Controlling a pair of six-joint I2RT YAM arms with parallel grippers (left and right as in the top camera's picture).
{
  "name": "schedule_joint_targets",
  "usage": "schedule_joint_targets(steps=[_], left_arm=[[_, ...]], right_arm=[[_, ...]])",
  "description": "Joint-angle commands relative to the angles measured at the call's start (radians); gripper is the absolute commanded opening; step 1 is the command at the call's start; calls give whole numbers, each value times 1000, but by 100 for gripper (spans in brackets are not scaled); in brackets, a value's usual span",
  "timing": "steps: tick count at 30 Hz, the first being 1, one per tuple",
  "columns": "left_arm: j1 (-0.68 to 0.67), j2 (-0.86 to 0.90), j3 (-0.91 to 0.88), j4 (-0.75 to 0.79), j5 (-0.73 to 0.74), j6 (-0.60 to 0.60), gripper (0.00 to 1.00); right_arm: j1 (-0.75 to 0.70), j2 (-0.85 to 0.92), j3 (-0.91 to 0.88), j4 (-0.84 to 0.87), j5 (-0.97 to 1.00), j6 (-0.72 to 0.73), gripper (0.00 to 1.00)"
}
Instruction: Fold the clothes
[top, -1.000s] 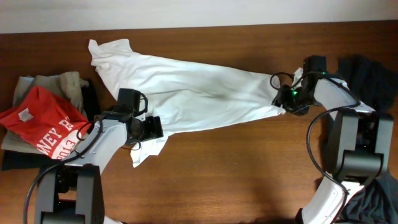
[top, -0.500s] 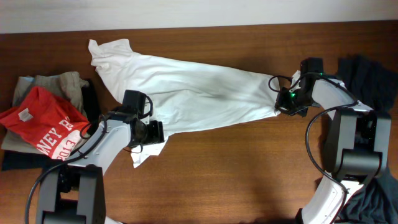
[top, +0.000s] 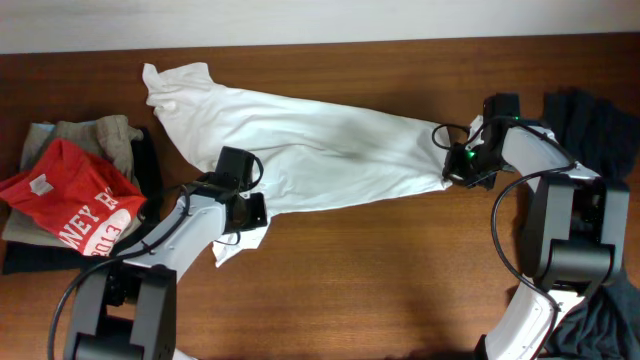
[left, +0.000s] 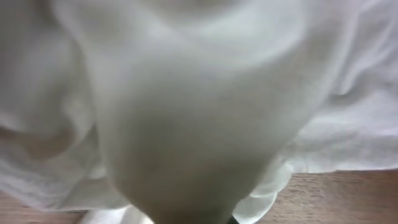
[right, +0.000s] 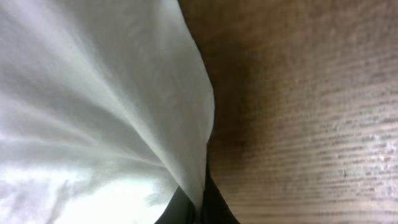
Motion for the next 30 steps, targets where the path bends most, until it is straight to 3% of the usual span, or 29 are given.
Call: schedule_joint_targets(steps=[1, 3, 5, 10, 13, 17, 21, 25, 30], left_arm=[[37, -40, 200, -121, -78, 50, 1], [80, -63, 368, -238, -58, 68, 0], [164, -79, 644, -404, 93, 130, 0], [352, -94, 1092, -576, 485, 189, 0], [404, -160, 1237, -589, 488, 189, 1], [460, -273, 1315, -571, 487, 189, 1], [465, -258, 1313, -629, 488, 223, 1], [450, -79, 1313, -724, 507, 224, 1], [283, 310, 1310, -828, 506, 286, 0]], right_arm=[[-46, -92, 78, -119, 31, -40, 4], [-88, -183, 163, -210, 31, -55, 4], [-161, -323, 296, -326, 29, -68, 4], [-206, -519, 574, -515, 27, -170, 4], [-206, -581, 756, -550, 47, -168, 4], [-206, -611, 941, -550, 98, -168, 4], [-206, -545, 945, -626, 109, -169, 4], [-204, -377, 945, -718, 105, -169, 4], [-203, -71, 945, -842, 103, -207, 4]])
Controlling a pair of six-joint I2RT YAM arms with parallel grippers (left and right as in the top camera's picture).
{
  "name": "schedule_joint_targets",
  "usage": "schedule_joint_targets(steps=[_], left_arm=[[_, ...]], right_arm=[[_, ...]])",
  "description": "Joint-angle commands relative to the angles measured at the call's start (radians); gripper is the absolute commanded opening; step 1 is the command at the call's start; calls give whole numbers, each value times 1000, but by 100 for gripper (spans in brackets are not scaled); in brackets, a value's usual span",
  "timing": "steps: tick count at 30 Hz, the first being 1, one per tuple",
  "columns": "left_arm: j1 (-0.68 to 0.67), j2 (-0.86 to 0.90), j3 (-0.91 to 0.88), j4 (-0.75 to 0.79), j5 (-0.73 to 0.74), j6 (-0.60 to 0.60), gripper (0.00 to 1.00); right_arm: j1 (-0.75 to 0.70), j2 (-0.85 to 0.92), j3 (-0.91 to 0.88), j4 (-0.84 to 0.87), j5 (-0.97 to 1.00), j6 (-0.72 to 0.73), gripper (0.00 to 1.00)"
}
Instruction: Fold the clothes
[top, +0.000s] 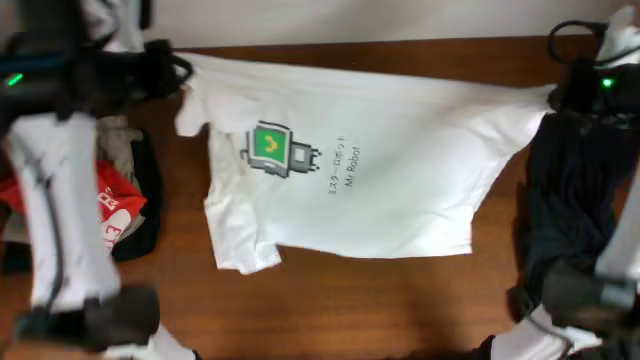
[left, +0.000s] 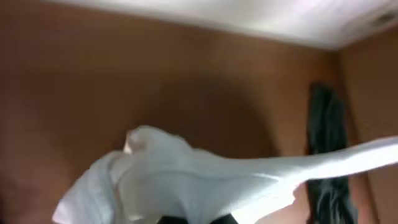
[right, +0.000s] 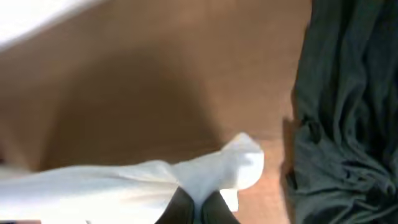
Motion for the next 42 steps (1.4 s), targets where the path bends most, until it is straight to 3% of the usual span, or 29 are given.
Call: schedule_joint_targets(steps=[1, 4, 8, 9, 10, 13, 15, 17, 22, 27, 29, 35, 37, 38, 42], left_arm=[[-84, 238, 0, -51, -62, 47, 0], [-198, 478, 0, -36, -61, 64, 0], [-291, 573, 0, 38, -70, 125, 2], [-303, 573, 0, 47, -83, 125, 18], [-315, 573, 0, 61, -113, 125, 40], [-319, 573, 0, 61, -164, 125, 50], [-319, 573, 0, 11, -214, 124, 52], [-322, 573, 0, -114, -279, 124, 52], [-348, 573, 0, -189, -279, 123, 51], [-428, 573, -11, -134, -292, 42, 51], [-454, 573, -30, -100, -440, -74, 51], [-459, 577, -141, 64, -507, -255, 48], [-459, 577, -172, 96, -507, -262, 40], [-459, 577, -172, 109, -508, -261, 27], [-457, 576, -146, 143, -508, -248, 0]], right_arm=[[-25, 162, -3, -38, 94, -33, 4], [-25, 277, -3, -44, 108, -32, 4], [-26, 293, -5, -41, 143, -40, 4], [-26, 293, -5, -41, 147, -42, 4], [-26, 293, -5, -41, 146, -43, 4], [-26, 293, -5, -41, 147, -43, 4], [-26, 293, -5, -41, 147, -46, 4], [-26, 293, -5, -40, 147, -47, 4], [-26, 293, -5, -40, 147, -47, 4], [-26, 293, -5, -40, 147, -51, 4], [-26, 293, -5, -40, 147, -51, 4], [-26, 293, -5, -40, 147, -51, 4], [-26, 293, -5, -40, 147, -51, 4], [-26, 293, -5, -40, 147, -51, 4], [-26, 293, -5, -40, 147, -51, 4]])
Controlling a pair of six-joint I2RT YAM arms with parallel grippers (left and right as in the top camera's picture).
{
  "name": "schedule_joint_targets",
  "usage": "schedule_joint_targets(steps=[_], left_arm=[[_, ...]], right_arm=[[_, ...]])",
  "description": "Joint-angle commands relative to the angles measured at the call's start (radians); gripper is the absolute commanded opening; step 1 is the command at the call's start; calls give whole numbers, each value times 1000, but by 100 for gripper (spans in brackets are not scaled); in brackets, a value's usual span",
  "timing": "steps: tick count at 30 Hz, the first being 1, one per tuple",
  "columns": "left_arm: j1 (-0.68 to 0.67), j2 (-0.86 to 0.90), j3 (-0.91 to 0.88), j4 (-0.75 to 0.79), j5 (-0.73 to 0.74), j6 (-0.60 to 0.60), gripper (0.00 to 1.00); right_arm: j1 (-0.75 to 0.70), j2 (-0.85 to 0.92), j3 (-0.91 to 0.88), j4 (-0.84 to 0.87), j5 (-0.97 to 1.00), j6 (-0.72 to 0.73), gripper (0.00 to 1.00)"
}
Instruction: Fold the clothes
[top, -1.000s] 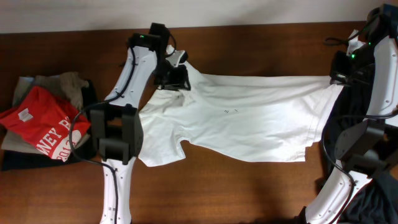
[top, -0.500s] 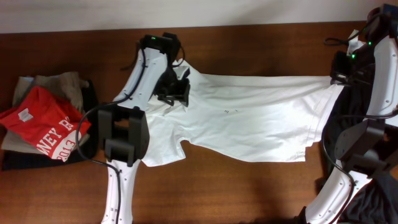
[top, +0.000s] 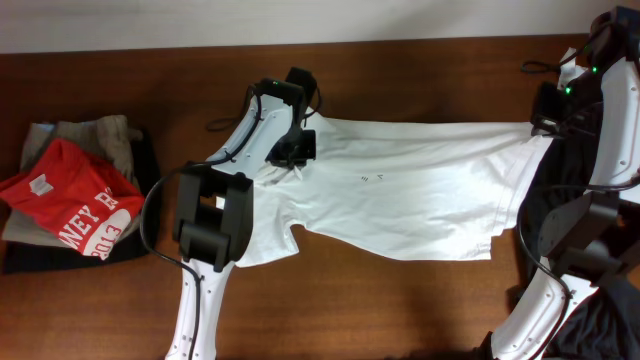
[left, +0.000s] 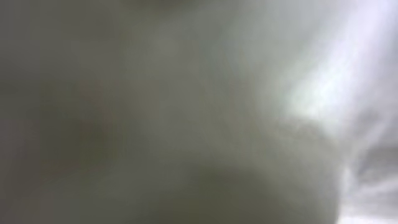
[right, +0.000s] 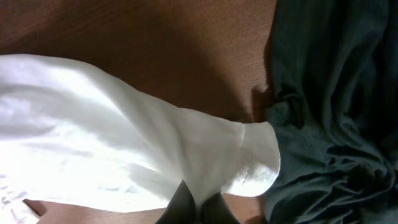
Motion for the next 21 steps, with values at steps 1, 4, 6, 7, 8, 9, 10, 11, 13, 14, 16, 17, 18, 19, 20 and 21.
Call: schedule_joint_targets(steps=[1, 4, 6, 7, 8, 9, 10, 11, 13, 14, 16, 17, 18, 19, 20, 21], left_arm=[[6, -7, 43, -22, -17, 23, 0], [9, -36, 222, -229, 146, 233, 0], [33, -75, 406, -412, 202, 391, 0], [53, -92, 475, -462, 203, 417, 0], [84, -110, 545, -494, 205, 420, 0], [132, -137, 602, -500, 207, 420, 0], [173, -156, 631, -494, 237, 420, 0], [212, -172, 656, -491, 288, 426, 0], [315, -198, 689, -493, 512, 534, 0], [349, -208, 689, -500, 587, 568, 0], [402, -220, 689, -500, 668, 577, 1], [418, -221, 689, -500, 691, 577, 1], [424, -221, 689, -500, 694, 576, 1], [424, -221, 689, -500, 694, 576, 0], [416, -221, 689, -500, 695, 576, 0], [406, -221, 689, -500, 694, 576, 1]], right_arm=[[-8, -6, 5, 0, 19, -9, 4], [-8, -6, 5, -1, 19, -9, 4], [-8, -6, 5, -7, 19, -9, 4], [-9, -6, 5, -8, 19, -9, 4], [-8, -6, 5, -8, 18, -9, 4], [-8, -13, 5, -10, 11, -8, 4], [-8, -25, 5, -9, 7, -8, 4], [-9, -45, 5, -6, 7, -8, 4], [-10, -114, 35, -5, -8, -9, 4], [-10, -153, 50, -4, -18, -8, 4], [-10, -229, 62, 0, -19, -9, 4], [-10, -262, 62, -1, -19, -9, 4], [-10, -283, 62, -1, -18, -9, 4], [-10, -296, 62, -1, -19, -9, 4], [-10, -297, 62, -3, -19, -9, 4], [-9, -295, 61, -6, -19, -9, 4]])
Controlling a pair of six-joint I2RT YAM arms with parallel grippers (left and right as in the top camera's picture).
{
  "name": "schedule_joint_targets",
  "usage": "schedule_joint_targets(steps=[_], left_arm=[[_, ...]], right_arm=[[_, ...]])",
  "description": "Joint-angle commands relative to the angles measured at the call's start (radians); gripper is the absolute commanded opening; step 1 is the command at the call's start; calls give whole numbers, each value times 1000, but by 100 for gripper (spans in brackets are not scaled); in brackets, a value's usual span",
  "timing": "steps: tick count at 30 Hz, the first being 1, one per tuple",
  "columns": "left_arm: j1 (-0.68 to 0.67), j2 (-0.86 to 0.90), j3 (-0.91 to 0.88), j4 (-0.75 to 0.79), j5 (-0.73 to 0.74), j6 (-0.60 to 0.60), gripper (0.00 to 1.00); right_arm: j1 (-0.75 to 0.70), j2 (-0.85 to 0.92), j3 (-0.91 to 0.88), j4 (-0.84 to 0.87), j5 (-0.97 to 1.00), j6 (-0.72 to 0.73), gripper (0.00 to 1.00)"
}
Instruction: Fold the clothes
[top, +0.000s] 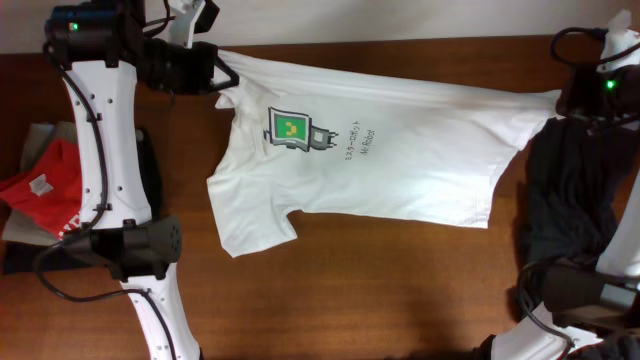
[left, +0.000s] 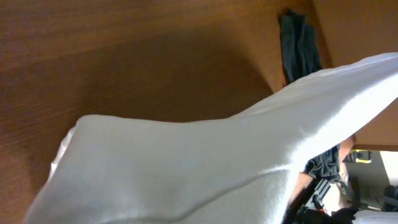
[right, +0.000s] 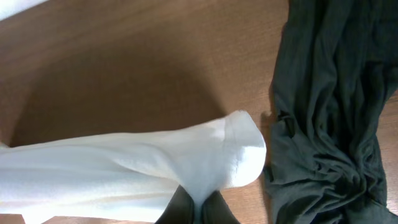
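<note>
A white T-shirt (top: 380, 160) with a green robot print facing up is stretched wide above the wooden table (top: 350, 300). My left gripper (top: 213, 76) holds its far left corner by the shoulder; in the left wrist view the cloth (left: 186, 168) covers the fingers. Over at the far right, my right gripper (top: 572, 100) is shut on the opposite sleeve. The right wrist view shows that sleeve (right: 186, 162) pinched between the dark fingers (right: 214, 211). The shirt's lower hem hangs toward the table's middle.
A heap of dark grey clothes (top: 575, 210) lies at the table's right edge, just under the right gripper, and shows beside the sleeve (right: 329, 93). A pile of folded clothes topped by a red shirt (top: 40, 195) sits at the left edge.
The shirt lay on the table with its blank side up and my left gripper at its left-middle. Now the left gripper is at the far left back and the shirt is stretched, print up.
The shirt was a bunched strip on the table with a gripper at each end. Then it was held stretched wide with the print showing. Then it lay on the table, blank side up. Now it is stretched between both grippers with the print showing.
</note>
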Motion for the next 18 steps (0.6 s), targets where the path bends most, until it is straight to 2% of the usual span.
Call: schedule_joint_targets(steps=[1, 2, 3, 4, 5, 8, 9, 10, 11, 13, 15, 16, 18], left_arm=[[-10, -36, 16, 3, 18, 24, 9], [-27, -36, 16, 3, -20, 24, 31], [-49, -36, 5, 3, -136, 23, 20], [-66, -36, -10, 3, -169, 23, 7], [-87, -36, -36, 3, -168, 24, 0], [-117, -36, -69, 3, -172, 28, 0], [-124, -36, -79, 3, -175, 28, 5], [-133, -36, -95, 4, -177, 28, 25], [-148, -36, -114, 4, -219, 27, 29], [-180, -35, -182, 32, -318, 26, 30], [-197, -35, -298, 126, -331, -6, 31], [-203, -36, -379, 192, -328, -22, 36], [-225, -35, -575, 338, -317, -22, 40]], right_arm=[[-15, 13, 5, -4, 55, 0, 4], [-16, 15, 5, -5, 84, 0, 4], [-16, 15, 5, -5, 163, 1, 4], [-16, 15, 5, -6, 207, 13, 4], [-16, 15, 5, -6, 205, 31, 4], [-15, 15, 5, -7, 204, 31, 4], [-15, 15, 5, -7, 204, 31, 4], [-15, 15, 2, -7, 204, 31, 4], [-15, 15, -3, -7, 204, 31, 4], [-15, 24, -16, -6, 204, 31, 4], [-15, 25, -34, -5, 204, 31, 4], [-15, 25, -37, -4, 204, 31, 5], [-15, 26, -37, -2, 204, 31, 6]])
